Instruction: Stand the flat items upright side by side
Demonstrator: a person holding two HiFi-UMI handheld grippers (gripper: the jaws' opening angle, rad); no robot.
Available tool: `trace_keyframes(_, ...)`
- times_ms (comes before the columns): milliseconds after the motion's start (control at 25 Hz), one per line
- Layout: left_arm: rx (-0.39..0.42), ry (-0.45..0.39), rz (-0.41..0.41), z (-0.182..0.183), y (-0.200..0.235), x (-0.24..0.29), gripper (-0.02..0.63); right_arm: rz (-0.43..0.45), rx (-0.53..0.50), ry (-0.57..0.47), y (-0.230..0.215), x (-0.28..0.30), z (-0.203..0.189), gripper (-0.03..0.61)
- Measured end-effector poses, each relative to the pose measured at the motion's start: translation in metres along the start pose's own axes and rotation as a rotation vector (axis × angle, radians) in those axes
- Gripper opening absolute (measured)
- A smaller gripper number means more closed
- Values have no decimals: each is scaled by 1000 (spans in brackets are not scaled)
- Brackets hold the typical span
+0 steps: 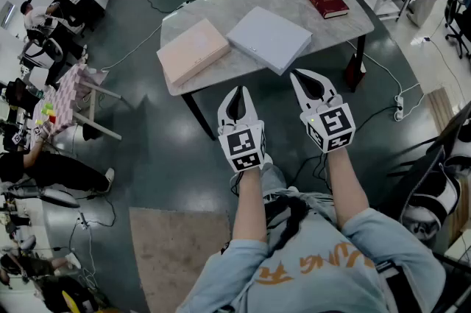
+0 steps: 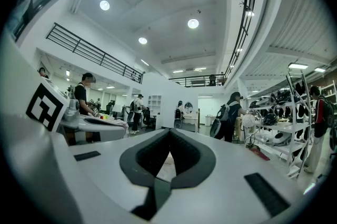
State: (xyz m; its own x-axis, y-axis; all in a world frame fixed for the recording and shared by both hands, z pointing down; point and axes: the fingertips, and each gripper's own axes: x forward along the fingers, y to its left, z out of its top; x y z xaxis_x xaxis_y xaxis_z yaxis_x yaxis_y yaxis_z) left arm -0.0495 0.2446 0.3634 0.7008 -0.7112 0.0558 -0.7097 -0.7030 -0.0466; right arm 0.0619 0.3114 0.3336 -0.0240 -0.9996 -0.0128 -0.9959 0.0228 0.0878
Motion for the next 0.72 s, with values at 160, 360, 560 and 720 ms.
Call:
trace_keyframes(160, -41, 10, -65, -12, -11, 4, 11, 16, 28, -8, 10, 6, 1, 2)
trace_keyframes(360, -88, 38, -79, -26, -18, 6, 12, 27, 19, 1, 9, 9, -3, 2)
trace_keyframes(560, -145, 63, -67, -40, -2, 22, 11, -1, 35, 40, -11, 21, -24, 2)
trace_keyframes(720, -188, 77, -64, -51, 1, 54, 12, -26, 44, 71, -40, 45, -41, 2)
